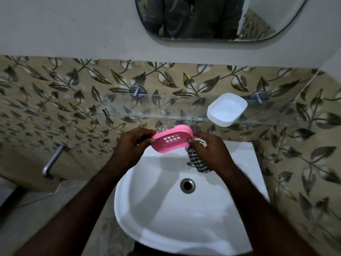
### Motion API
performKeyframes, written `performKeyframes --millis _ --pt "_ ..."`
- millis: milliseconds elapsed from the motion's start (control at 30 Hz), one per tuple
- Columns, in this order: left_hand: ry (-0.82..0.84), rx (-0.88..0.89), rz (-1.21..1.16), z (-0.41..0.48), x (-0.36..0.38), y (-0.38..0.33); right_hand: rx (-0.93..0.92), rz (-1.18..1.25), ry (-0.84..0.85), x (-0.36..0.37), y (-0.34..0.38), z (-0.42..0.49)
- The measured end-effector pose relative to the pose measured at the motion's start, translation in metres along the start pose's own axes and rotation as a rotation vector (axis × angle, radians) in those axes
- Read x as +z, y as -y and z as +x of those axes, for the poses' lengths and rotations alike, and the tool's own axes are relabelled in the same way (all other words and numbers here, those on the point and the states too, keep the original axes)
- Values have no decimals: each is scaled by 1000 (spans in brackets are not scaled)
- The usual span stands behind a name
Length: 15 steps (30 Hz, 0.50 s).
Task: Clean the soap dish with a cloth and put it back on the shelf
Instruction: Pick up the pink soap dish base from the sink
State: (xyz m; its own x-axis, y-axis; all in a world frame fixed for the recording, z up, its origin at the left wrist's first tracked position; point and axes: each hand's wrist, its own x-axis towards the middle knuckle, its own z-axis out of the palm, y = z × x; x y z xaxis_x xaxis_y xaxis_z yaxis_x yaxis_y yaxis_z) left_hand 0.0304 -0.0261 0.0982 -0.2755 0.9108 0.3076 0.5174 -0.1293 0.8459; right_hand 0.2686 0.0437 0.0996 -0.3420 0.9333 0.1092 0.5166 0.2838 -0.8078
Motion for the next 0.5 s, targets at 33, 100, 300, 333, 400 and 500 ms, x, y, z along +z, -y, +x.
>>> performKeyframes --millis 33,100,300,333,400,500 --pt "8 -1 0 0 0 0 -11 -27 -18 0 -1 -1" --pt "32 -13 -6 -1 1 -2 -39 -91 -69 -1 -1 -3" --pt "60 -25 -118 -1 -1 -17 -90 -93 -183 -3 2 -9" --pt "66 -18 -126 0 -2 -20 -110 -87 -207 -3 3 -10" --pt "82 1 -131 0 -4 -23 -147 -91 -229 -3 5 -10" --pt "82 29 -105 -2 -7 -25 -153 -63 -166 0 6 -12"
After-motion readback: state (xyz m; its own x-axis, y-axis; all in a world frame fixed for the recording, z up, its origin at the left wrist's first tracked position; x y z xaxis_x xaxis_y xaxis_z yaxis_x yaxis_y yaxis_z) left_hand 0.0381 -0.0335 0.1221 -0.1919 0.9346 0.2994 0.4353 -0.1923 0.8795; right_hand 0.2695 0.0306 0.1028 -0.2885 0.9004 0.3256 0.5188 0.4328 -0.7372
